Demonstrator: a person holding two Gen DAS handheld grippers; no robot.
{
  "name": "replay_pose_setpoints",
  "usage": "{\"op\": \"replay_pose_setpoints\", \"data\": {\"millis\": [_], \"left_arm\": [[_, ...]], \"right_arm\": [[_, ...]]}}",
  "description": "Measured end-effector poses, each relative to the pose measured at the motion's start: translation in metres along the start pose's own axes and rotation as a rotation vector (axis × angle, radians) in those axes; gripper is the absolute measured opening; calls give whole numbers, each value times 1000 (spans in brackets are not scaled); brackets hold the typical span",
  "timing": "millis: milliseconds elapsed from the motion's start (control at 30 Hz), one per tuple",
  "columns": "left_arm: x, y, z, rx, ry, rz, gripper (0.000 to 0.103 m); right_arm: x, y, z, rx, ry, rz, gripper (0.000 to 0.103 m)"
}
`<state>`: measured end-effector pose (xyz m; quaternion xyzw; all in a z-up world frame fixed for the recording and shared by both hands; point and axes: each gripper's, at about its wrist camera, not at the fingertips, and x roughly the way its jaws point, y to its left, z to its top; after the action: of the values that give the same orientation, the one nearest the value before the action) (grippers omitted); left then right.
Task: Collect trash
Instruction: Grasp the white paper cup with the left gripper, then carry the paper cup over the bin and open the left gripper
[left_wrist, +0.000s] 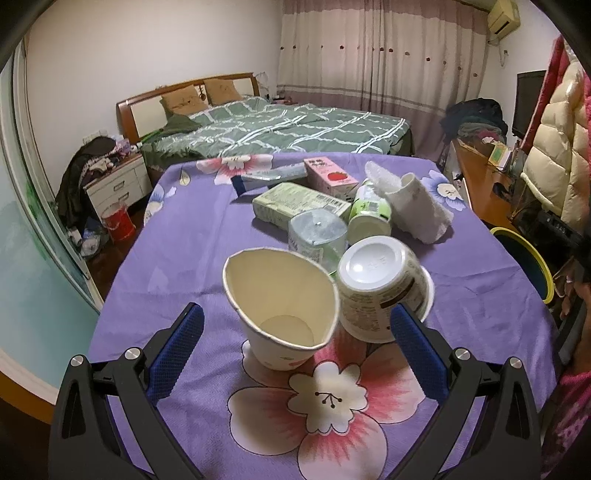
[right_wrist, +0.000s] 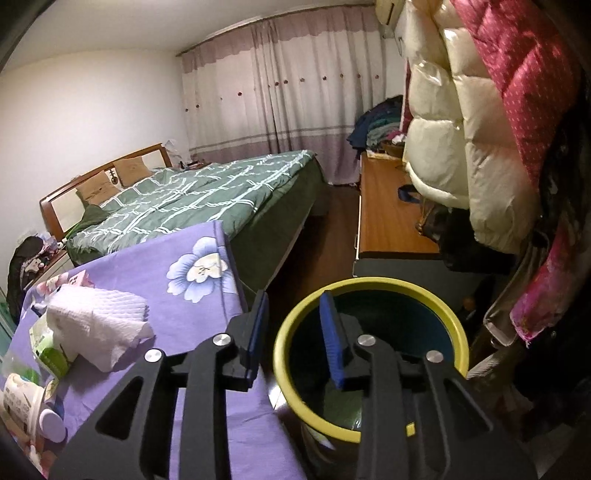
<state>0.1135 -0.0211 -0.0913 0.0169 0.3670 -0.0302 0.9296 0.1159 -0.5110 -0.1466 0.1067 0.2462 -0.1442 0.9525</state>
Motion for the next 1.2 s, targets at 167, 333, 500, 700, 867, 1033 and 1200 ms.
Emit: {"op": "replay_pose_setpoints", "data": {"millis": [167, 333, 500, 700, 867, 1033, 1200], "left_arm": [[14, 9, -3, -21, 28, 11, 99], [33, 11, -4, -15, 52, 15, 99], [52, 14, -5, -33, 72, -6, 99], [63, 15, -1, -30, 60, -13, 95], [70, 18, 2, -41, 64, -33, 70], [64, 21, 2, -43, 55, -32, 60], [42, 20, 5, -31, 23, -25, 60]], "right_arm": [[3, 11, -7, -26, -9, -2, 28], [6, 14, -9, -27, -5, 1, 29], [11, 18, -9, -39, 0, -2, 33], [15, 21, -10, -45, 4, -1, 34], [12, 21, -10, -57, -1, -6, 34], [12, 21, -10, -59, 0, -8, 35], [11, 19, -10, -47, -5, -5, 36]]}}
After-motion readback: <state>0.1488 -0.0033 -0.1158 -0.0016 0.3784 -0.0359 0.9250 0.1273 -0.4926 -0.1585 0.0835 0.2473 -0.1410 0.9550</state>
